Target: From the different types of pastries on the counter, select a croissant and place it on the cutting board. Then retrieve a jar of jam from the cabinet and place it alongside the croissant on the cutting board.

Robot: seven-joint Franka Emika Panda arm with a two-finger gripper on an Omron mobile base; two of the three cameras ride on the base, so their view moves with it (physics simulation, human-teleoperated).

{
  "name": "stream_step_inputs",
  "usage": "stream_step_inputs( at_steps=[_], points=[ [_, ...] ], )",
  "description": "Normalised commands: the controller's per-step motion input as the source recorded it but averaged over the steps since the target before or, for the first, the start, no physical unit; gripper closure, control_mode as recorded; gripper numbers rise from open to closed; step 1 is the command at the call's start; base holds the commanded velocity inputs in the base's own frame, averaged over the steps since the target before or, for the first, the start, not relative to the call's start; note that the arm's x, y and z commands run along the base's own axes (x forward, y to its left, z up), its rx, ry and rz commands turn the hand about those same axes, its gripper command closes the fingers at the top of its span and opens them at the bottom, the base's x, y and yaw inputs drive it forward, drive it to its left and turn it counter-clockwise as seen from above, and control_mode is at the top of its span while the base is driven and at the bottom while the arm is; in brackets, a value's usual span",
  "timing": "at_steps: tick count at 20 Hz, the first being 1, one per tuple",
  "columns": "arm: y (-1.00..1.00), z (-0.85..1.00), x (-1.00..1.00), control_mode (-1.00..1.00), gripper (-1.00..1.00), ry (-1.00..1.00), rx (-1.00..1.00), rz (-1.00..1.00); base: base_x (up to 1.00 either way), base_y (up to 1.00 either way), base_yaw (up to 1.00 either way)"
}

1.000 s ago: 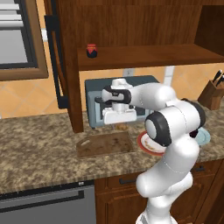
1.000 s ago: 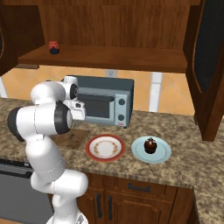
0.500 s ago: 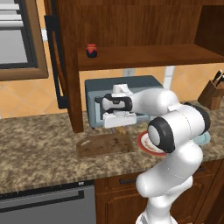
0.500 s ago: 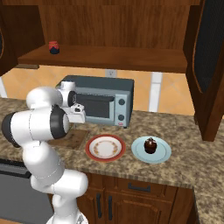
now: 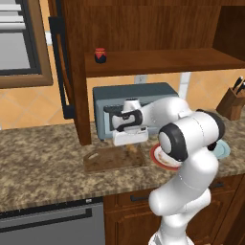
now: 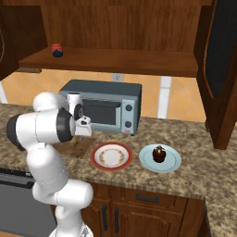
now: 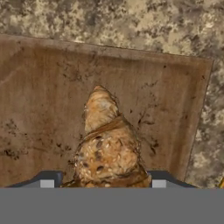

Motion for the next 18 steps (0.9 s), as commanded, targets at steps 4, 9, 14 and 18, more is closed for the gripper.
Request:
stream_step_inputs(
  at_steps=[4,9,14,18],
  points=[
    [0.02,-0.27,0.23,-1.00,1.00,0.00,0.00,0.00,0.00,0.00,0.00],
    [0.01,-0.20,0.05,-1.00,1.00,0.00,0.00,-0.01,0.00,0.00,0.00],
    [0.02,-0.27,0.01,-1.00,1.00,0.00,0.00,-0.02,0.00,0.00,0.00],
    [0.04,-0.34,0.01,-1.00,1.00,0.00,0.00,-0.02,0.00,0.00,0.00]
  ],
)
